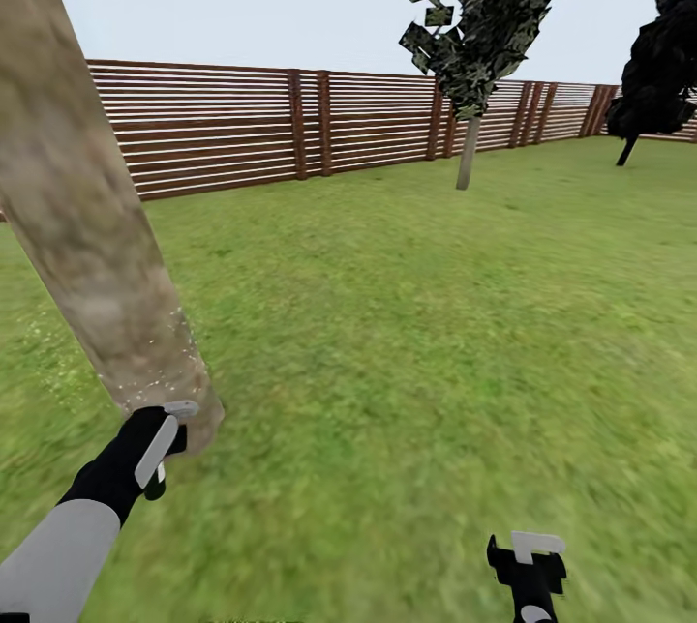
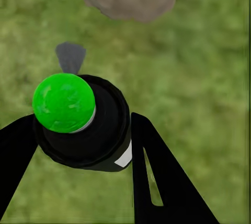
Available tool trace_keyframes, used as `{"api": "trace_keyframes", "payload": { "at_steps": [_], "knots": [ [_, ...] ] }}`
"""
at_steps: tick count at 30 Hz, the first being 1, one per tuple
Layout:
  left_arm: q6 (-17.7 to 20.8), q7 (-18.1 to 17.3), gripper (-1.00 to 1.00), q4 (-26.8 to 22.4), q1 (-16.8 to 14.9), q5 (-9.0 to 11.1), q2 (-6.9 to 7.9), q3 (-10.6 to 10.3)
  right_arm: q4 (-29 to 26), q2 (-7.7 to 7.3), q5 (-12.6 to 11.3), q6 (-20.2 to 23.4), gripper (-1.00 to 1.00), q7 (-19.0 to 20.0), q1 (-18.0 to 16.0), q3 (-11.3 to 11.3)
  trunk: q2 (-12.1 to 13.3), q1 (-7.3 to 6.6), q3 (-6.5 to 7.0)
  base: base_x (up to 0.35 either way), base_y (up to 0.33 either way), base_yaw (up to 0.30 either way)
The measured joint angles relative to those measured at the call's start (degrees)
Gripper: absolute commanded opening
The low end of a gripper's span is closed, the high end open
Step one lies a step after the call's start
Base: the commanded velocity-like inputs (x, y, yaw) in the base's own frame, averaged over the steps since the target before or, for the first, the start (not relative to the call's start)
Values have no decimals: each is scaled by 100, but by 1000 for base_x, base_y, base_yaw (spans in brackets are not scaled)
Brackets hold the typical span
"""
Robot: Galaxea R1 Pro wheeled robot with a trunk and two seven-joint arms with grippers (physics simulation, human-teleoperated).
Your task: In the garden, pick up the pesticide atomizer on the floor and spray pesticide onto both trees until each tree trunk is fully covered.
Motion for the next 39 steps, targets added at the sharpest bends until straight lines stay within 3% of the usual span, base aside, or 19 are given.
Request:
{"api": "trace_keyframes", "payload": {
  "at_steps": [6, 9, 14, 16, 26, 33, 39],
  "knots": [
    [-33, -92, -100, -96, -222, 58, -86, 9, 0, 2, 0, 0, 100, 0, 2, 3, 0, 0, 1, 1, -1, 237],
    [504, -96, -100, -369, -508, 94, -138, 1, 0, 5, 0, 1, 100, 0, 0, 4, 0, 0, 1, 0, 0, 113],
    [986, -90, -100, -480, -969, 87, -162, 4, 4, -1, 0, 0, 100, 0, 2, 4, 0, 0, 1, 0, 0, 10],
    [1047, -86, -100, -482, -1135, 210, -157, 4, 7, -5, 1, 0, 100, 1, 1, 4, 0, 0, 0, 0, 0, 0],
    [1069, -79, -100, -481, -1152, 200, -58, 27, 2, -12, 1, 2, 100, 11, 3, 4, 0, 3, 0, -123, 89, 7],
    [1064, -71, -100, -475, -1129, 157, 51, 59, 5, -12, 0, 1, 100, 8, 0, 2, 0, 0, 0, -22, 14, 252],
    [1045, -69, -100, -472, -1096, 162, 41, 52, 3, -12, 1, 0, 100, 8, 2, 4, 0, -3, 0, 255, -37, 65]
  ]
}}
